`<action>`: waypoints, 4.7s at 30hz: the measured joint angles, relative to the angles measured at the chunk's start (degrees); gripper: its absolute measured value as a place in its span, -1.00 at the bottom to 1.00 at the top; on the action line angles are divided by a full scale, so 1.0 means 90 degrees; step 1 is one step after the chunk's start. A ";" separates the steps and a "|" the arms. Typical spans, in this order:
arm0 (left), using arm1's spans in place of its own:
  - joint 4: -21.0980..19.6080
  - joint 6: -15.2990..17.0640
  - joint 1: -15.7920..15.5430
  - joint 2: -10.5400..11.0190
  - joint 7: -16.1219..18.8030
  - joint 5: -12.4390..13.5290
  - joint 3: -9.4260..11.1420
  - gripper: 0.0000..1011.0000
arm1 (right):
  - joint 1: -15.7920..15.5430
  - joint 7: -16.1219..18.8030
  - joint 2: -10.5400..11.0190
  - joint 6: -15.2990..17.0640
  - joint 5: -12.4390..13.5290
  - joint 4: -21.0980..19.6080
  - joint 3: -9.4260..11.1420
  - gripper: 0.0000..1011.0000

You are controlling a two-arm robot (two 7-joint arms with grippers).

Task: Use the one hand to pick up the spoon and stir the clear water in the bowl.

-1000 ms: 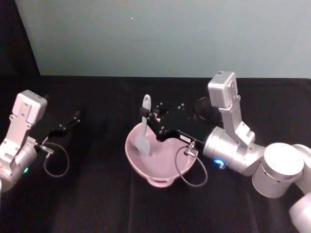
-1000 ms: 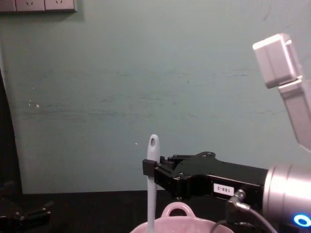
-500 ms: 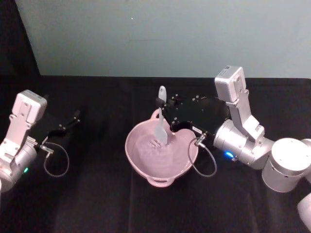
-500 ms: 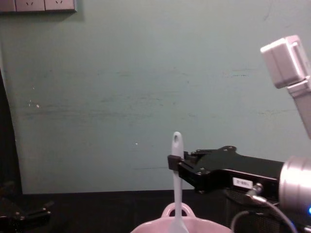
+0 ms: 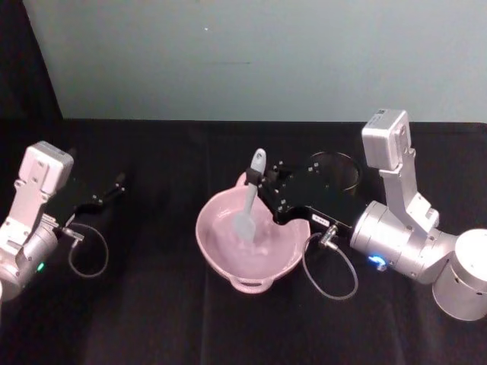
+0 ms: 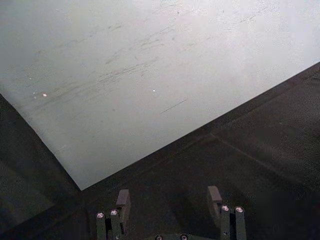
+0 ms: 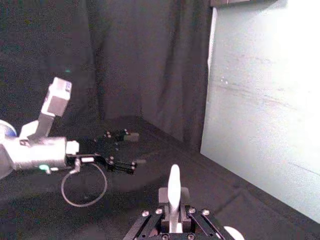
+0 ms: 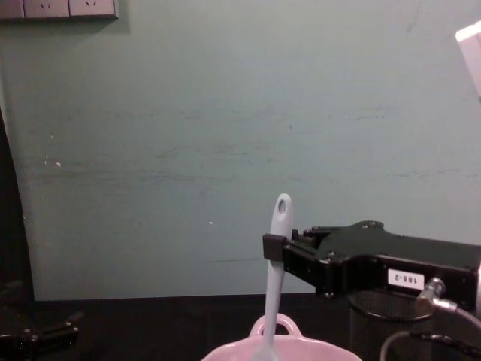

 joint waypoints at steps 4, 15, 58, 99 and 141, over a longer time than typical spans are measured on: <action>0.0000 0.0000 0.0000 0.0000 0.0000 0.0000 0.0000 1.00 | -0.0017 -0.0028 -0.0006 0.0009 0.0085 -0.0074 0.0027 -0.75; 0.0000 0.0000 0.0000 0.0000 0.0000 0.0000 0.0000 1.00 | -0.0045 -0.0477 -0.0018 0.0259 0.0427 -0.0434 0.0398 -0.75; 0.0000 0.0000 0.0000 0.0000 0.0000 0.0000 0.0000 1.00 | -0.0121 -0.2974 -0.0683 0.2028 0.2098 -0.0463 0.1946 -0.75; 0.0000 0.0000 0.0000 0.0000 0.0000 0.0000 0.0000 1.00 | -0.0183 -0.3536 -0.0787 0.1968 0.2681 0.0140 0.1669 -0.75; 0.0000 0.0000 0.0000 0.0000 0.0000 0.0000 0.0000 1.00 | -0.0209 -0.3479 -0.0757 0.1910 0.2723 0.0214 0.1607 0.30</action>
